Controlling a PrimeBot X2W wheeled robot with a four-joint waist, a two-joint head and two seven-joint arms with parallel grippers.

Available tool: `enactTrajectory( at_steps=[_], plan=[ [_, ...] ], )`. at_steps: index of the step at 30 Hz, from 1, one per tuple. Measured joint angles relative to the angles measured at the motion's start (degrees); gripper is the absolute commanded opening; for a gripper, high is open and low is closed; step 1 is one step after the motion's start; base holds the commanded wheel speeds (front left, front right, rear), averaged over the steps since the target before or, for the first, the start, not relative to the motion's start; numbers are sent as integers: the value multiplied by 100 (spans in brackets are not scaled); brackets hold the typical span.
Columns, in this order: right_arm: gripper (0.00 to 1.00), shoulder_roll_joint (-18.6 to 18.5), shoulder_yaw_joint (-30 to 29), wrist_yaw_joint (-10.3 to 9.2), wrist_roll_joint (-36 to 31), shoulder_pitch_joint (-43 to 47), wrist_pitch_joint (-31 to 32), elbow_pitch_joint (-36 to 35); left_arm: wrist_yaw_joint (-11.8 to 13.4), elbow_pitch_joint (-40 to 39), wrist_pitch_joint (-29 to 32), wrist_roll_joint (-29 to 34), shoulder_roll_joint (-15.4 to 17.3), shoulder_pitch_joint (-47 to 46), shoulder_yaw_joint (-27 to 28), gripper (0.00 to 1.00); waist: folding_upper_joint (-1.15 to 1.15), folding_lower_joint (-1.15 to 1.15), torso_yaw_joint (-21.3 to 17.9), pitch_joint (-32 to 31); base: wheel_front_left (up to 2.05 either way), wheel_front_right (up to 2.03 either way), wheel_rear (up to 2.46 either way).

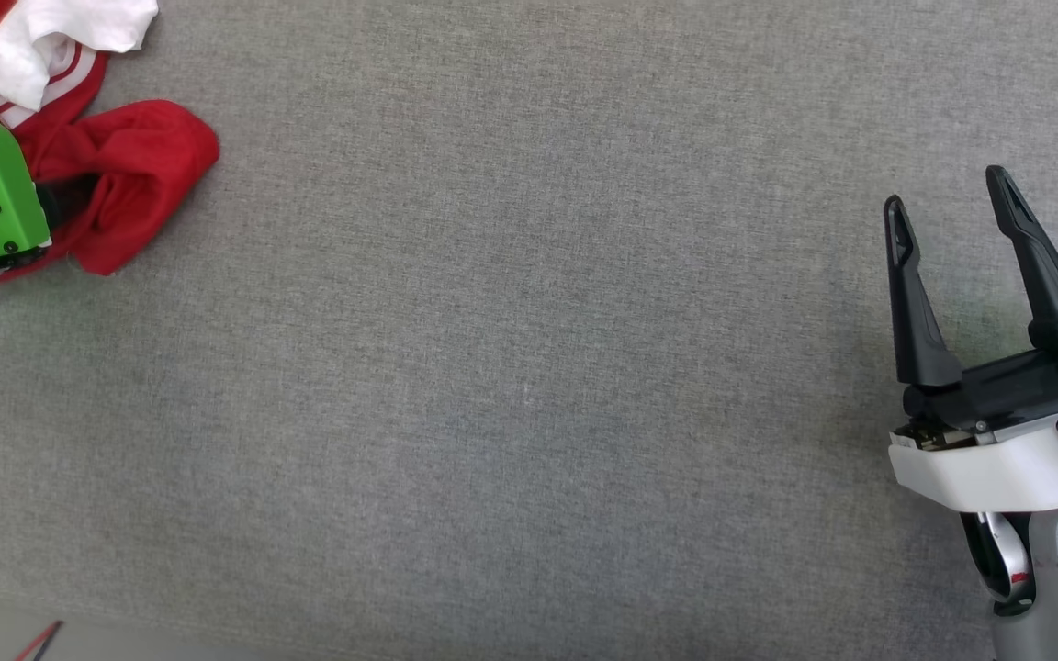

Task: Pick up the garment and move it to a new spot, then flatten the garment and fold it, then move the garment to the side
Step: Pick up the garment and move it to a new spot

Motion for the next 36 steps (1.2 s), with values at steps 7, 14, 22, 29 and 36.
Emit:
enactTrajectory(
  at_steps=[7, 14, 22, 29, 36],
  plan=[
    [100, 10, -34, 0, 11, -61, 0, 63, 0, -144, -543, -102, 51, 32, -408, 0, 0, 0, 41, -99, 0, 0, 0],
    [100, 115, -105, 0, 71, 8, 0, 140, 0, -776, -1371, -208, 175, 117, -711, 0, 0, 0, 84, -515, 0, 0, 0],
    [100, 297, -220, 0, 136, 195, 0, 199, 0, -1839, -1751, -82, 472, -103, -1449, 0, -1, -1, 100, -1138, 0, 0, 0],
    [100, 428, -455, 0, 203, 312, -1, 200, 0, -2536, -1959, 233, 290, -427, -2095, 0, 0, -1, -114, -1525, 0, 0, 0],
    [100, 512, -676, 0, 224, 427, -1, 191, 0, -2866, -2152, 500, -363, -741, -2744, 0, -1, 0, -555, -1684, 0, 0, 0]
  ],
)
